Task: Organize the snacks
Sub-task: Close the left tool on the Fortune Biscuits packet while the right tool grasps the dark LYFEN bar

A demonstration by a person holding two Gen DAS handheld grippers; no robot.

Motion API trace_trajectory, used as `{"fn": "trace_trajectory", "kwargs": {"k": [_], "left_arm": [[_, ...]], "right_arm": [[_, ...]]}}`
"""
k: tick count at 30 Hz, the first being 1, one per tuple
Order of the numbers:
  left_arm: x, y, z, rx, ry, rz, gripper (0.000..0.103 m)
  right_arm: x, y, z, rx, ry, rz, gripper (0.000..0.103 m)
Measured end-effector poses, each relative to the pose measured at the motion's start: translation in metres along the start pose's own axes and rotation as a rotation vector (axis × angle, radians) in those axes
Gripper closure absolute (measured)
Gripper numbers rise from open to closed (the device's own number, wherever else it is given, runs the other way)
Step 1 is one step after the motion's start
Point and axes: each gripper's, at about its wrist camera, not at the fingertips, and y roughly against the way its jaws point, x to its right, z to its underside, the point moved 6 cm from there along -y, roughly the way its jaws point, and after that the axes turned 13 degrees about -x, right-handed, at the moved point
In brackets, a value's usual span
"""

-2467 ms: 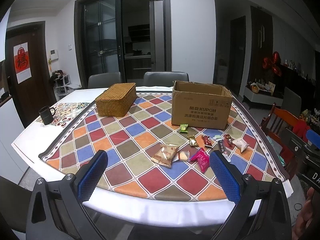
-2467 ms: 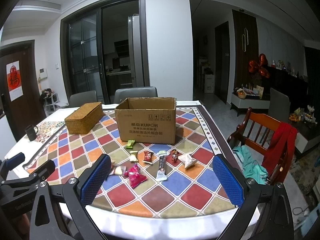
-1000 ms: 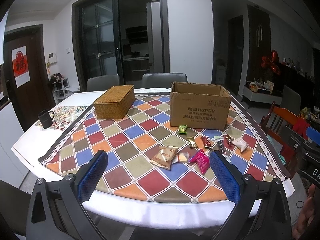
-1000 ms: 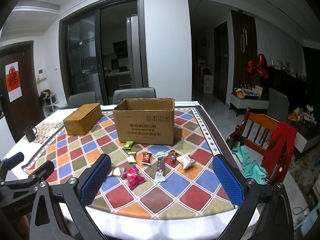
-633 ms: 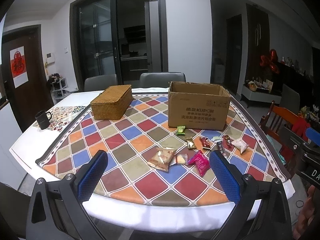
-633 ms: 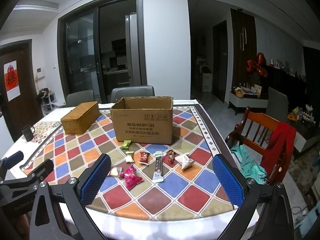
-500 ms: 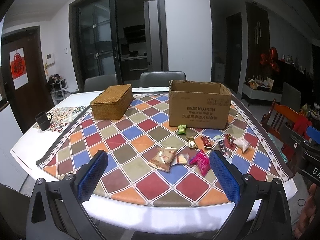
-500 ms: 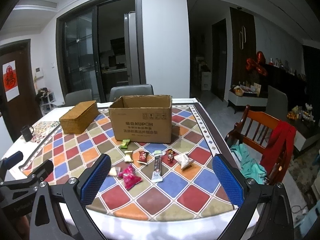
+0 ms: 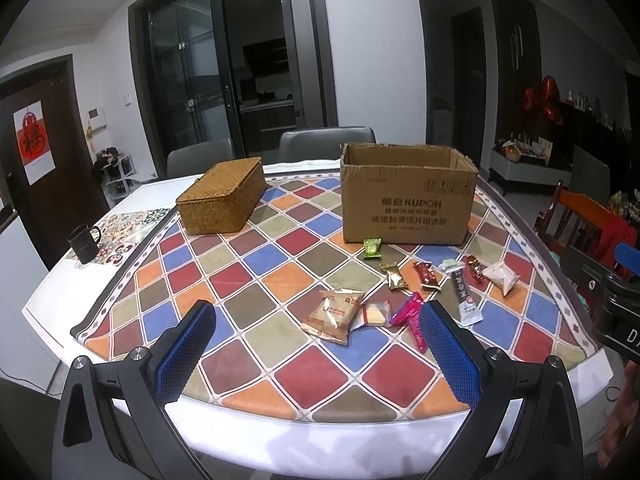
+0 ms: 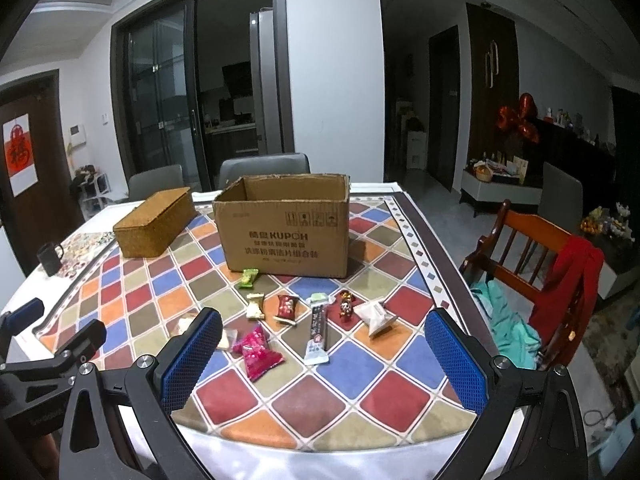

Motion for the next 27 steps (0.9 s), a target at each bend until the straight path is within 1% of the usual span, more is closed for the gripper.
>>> {"fn": "trace_trajectory", "kwargs": {"k": [15,27], "left_arm": [[-0.005,-0.071,-0.012,-0.083,-0.016,-0.014,0.000],[-0.003,-0.133,-0.012,-0.182,-0.045,-0.004,0.000]], "right_arm": [[-0.016,-0.069,-0.011,-0.085,0.035,0.012,0.001],[-0.023,-0.128,-0.011,-0.179,0.048,0.020,0.001]]}}
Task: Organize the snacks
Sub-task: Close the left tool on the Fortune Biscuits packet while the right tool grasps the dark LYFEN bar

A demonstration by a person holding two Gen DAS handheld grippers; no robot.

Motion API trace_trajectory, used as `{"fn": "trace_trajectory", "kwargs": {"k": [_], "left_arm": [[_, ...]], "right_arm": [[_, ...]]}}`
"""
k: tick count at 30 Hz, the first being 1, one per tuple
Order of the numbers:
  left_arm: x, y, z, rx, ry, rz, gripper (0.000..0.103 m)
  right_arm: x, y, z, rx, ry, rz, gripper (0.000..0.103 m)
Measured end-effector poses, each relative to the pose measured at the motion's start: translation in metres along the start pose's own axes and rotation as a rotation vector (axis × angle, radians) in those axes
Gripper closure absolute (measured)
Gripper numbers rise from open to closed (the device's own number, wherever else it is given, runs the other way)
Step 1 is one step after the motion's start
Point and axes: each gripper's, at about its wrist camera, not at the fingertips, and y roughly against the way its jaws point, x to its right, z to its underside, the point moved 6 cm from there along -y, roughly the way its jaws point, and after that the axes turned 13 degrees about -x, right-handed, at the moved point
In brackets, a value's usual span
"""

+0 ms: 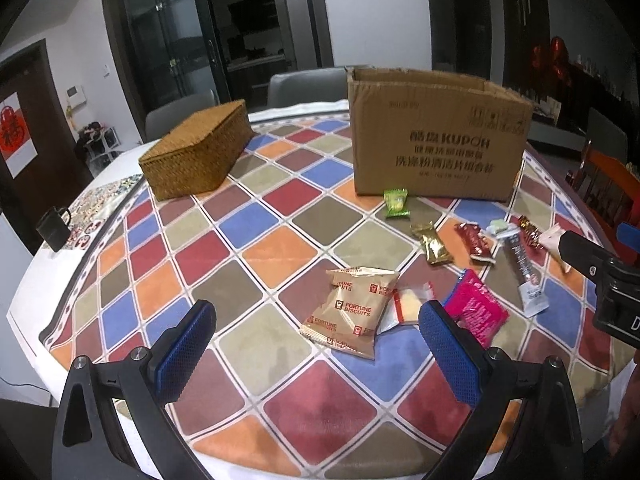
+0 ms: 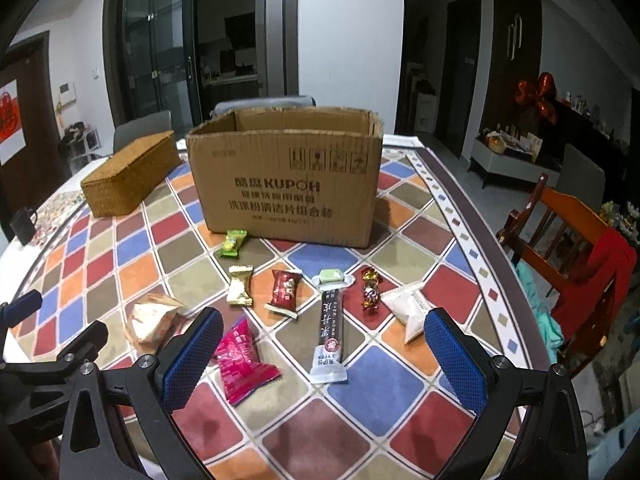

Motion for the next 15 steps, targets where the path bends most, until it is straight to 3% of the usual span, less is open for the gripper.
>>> {"fn": "trace_trajectory", "kwargs": {"k": [10,15], "left_arm": [[0.008,-0.038,-0.012,-0.049,-0.050,0.001,0.001],[0.011,-0.055,-0.014,-0.069,-0.078,0.004,0.008]], "right_arm": [[0.000,-0.047,-0.005,-0.076,0.004,-0.002,0.007],[0.000,-0.068,-0.003,-0.114,0.002,-0.001,0.013]]}}
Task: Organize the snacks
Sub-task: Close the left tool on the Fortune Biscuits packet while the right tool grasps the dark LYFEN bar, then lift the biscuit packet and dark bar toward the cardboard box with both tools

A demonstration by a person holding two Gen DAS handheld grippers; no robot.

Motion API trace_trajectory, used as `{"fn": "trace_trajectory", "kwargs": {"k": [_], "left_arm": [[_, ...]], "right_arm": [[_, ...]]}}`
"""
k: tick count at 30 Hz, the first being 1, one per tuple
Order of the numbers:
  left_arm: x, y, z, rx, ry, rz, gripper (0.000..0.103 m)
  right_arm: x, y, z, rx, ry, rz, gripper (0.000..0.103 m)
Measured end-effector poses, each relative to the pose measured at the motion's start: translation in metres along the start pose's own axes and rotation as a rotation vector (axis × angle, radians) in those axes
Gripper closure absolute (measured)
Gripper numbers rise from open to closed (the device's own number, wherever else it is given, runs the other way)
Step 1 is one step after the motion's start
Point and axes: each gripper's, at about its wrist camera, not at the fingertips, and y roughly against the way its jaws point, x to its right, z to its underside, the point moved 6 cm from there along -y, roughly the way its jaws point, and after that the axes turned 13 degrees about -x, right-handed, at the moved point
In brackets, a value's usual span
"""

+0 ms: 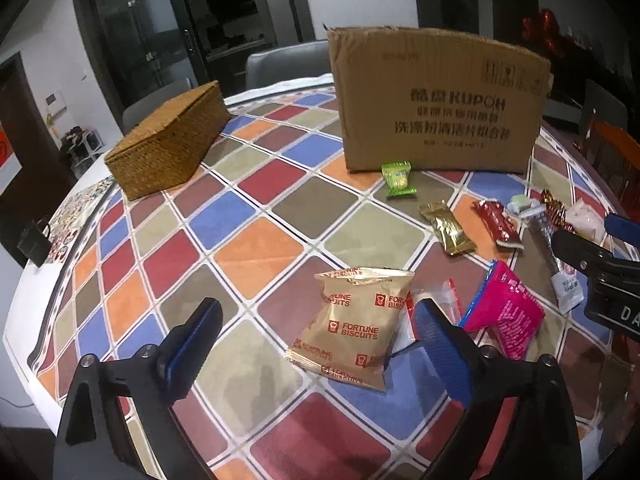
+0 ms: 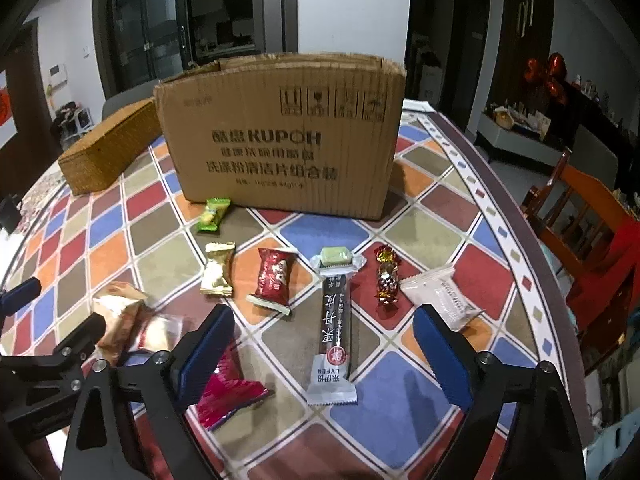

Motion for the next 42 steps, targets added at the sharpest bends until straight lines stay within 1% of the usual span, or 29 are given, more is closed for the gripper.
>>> {"fn": "trace_trajectory", "kwargs": {"k": [5,8,13,15,16,18,19,21,22,24,26,28,31,32,42], "left_arm": [[0.004,-0.018,0.003,-0.051,-0.001,0.034,0.019],[0.005,-0.023,0.003,-0.060,0.000,0.044,0.022],[0.010,-0.029,0.002,-0.067,-0.018,0.044,0.027],[0.011,-0.031,0.001,-0.068,-0.022,0.051,0.033],[0.012,-0.031,0.002,-0.070,-0.023,0.054,0.034],[0.014,-0.034,0.002,-0.078,-0.030,0.060,0.042],[0.014,-0.035,0.001,-0.081,-0.031,0.060,0.044],[0.015,-0.037,0.002,-0.086,-0.026,0.072,0.052],[0.015,-0.037,0.002,-0.088,-0.026,0.075,0.054],[0.016,-0.037,0.003,-0.087,-0.027,0.078,0.056],[0.016,-0.038,0.003,-0.089,-0.029,0.082,0.059],[0.016,-0.037,0.003,-0.087,-0.028,0.084,0.060],[0.017,-0.036,0.004,-0.085,-0.027,0.088,0.060],[0.017,-0.034,0.004,-0.080,-0.029,0.090,0.060],[0.016,-0.018,0.000,-0.052,-0.016,0.082,0.060]], "right_arm": [[-0.001,-0.018,0.001,-0.043,0.003,-0.009,0.019],[-0.001,-0.025,0.000,-0.053,0.001,-0.007,0.019],[0.000,-0.037,-0.001,-0.069,0.000,-0.012,0.025],[0.001,-0.042,-0.001,-0.083,-0.004,-0.024,0.032],[0.001,-0.044,-0.001,-0.086,-0.006,-0.027,0.033],[0.002,-0.047,-0.001,-0.091,-0.009,-0.028,0.035],[0.002,-0.048,-0.001,-0.092,-0.009,-0.030,0.036],[0.003,-0.051,-0.001,-0.097,-0.010,-0.034,0.042],[0.002,-0.053,-0.001,-0.100,-0.009,-0.036,0.044],[0.003,-0.055,-0.001,-0.106,-0.011,-0.045,0.055],[0.003,-0.056,-0.001,-0.111,-0.013,-0.051,0.059],[0.003,-0.056,-0.001,-0.109,-0.009,-0.043,0.064],[0.004,-0.056,-0.001,-0.106,-0.014,-0.045,0.078],[0.004,-0.055,-0.001,-0.105,-0.018,-0.053,0.080],[0.008,-0.043,-0.001,-0.088,-0.030,-0.062,0.083]]}}
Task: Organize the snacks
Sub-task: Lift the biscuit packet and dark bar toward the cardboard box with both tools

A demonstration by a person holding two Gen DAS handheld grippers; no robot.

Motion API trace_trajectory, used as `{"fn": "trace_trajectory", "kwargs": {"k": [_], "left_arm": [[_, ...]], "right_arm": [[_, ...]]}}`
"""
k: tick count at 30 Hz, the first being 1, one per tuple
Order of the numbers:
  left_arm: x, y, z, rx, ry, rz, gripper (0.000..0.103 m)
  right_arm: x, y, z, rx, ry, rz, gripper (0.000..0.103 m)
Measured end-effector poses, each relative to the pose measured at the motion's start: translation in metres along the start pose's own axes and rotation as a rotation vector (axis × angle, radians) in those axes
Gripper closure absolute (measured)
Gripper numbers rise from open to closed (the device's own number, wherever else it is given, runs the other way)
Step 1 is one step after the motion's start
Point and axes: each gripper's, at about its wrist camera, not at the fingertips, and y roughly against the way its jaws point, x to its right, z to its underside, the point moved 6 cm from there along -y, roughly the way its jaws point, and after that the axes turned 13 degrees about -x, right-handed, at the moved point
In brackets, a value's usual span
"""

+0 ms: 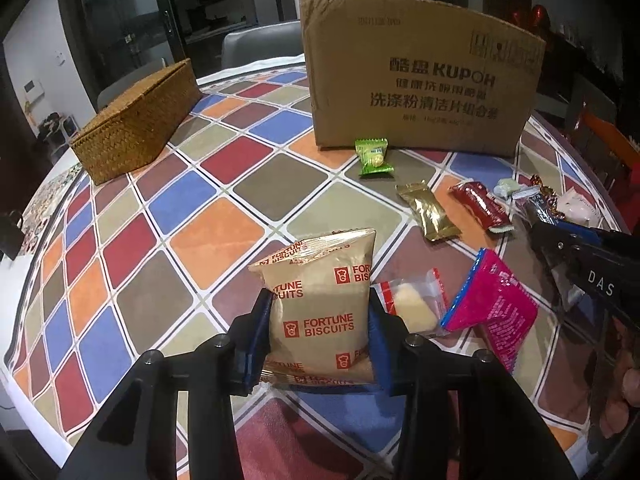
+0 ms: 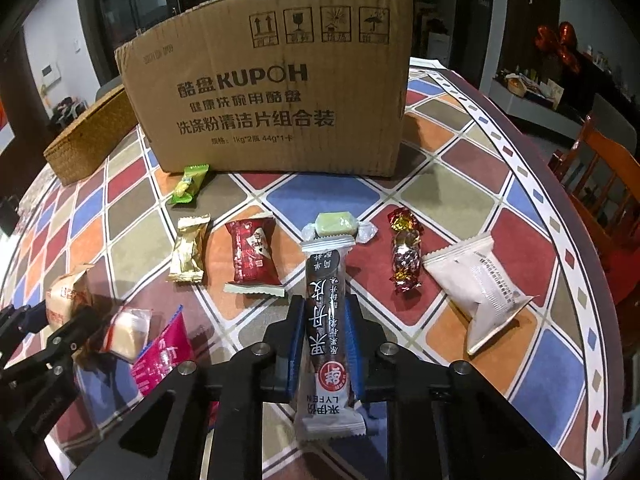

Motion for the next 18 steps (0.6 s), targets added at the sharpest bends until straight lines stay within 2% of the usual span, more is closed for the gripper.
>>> {"fn": "trace_trajectory", "kwargs": {"k": [18], "left_arm": [[-0.001,0.047,-0.022,0.051,0.020,-0.004,0.060]], "right_arm": [[0.001,0.049,-0.019,0.079,0.018,-0.022,0.083]]}}
